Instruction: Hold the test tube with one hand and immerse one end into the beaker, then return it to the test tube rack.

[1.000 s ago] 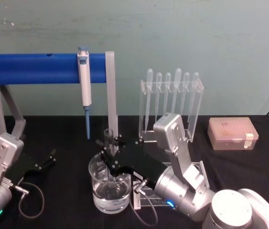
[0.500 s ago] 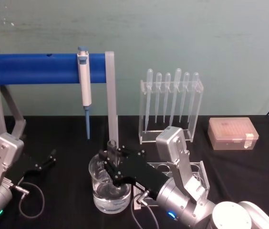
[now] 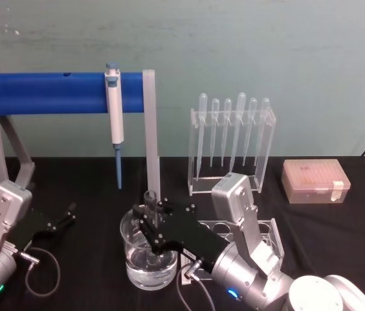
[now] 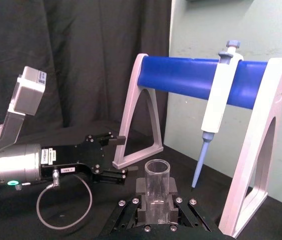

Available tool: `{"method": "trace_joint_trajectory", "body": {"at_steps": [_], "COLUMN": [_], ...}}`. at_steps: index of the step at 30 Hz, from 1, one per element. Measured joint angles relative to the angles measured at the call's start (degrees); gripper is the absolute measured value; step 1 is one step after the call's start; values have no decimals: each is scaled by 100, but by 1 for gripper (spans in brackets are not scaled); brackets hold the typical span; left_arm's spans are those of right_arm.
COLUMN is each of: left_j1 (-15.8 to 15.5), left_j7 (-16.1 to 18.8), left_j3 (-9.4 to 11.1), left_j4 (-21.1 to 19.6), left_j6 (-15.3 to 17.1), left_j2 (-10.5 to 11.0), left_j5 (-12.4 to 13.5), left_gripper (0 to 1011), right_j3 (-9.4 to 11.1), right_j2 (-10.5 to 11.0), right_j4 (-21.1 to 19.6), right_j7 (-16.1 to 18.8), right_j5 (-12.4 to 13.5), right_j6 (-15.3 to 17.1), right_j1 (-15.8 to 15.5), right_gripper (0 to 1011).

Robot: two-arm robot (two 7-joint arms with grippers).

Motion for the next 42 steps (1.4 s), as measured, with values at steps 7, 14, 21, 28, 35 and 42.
{"method": "trace_joint_trajectory", "body": {"at_steps": [7, 14, 21, 28, 35, 42], "left_j1": [0, 0, 0, 0, 0, 0], "left_j7": [0, 0, 0, 0, 0, 0], "left_j3": [0, 0, 0, 0, 0, 0], "left_j4": [0, 0, 0, 0, 0, 0], "left_j6": [0, 0, 0, 0, 0, 0], "left_j2": [0, 0, 0, 0, 0, 0], "left_j5": [0, 0, 0, 0, 0, 0], "left_gripper": [1000, 1000, 1000, 1000, 1000, 1000], "right_j3": [23, 37, 38, 35, 31, 30], "right_j2": [-4, -7, -7, -6, -6, -5], "right_j4": [-93, -150, -150, -146, -143, -139], "right_j7": [12, 10, 9, 8, 7, 6], "right_j5": [-16, -45, -45, -43, -42, -41], "right_j6": [32, 87, 89, 88, 86, 82], "right_j1": [-1, -1, -1, 2, 3, 3], "right_gripper": [224, 224, 224, 224, 224, 224]}}
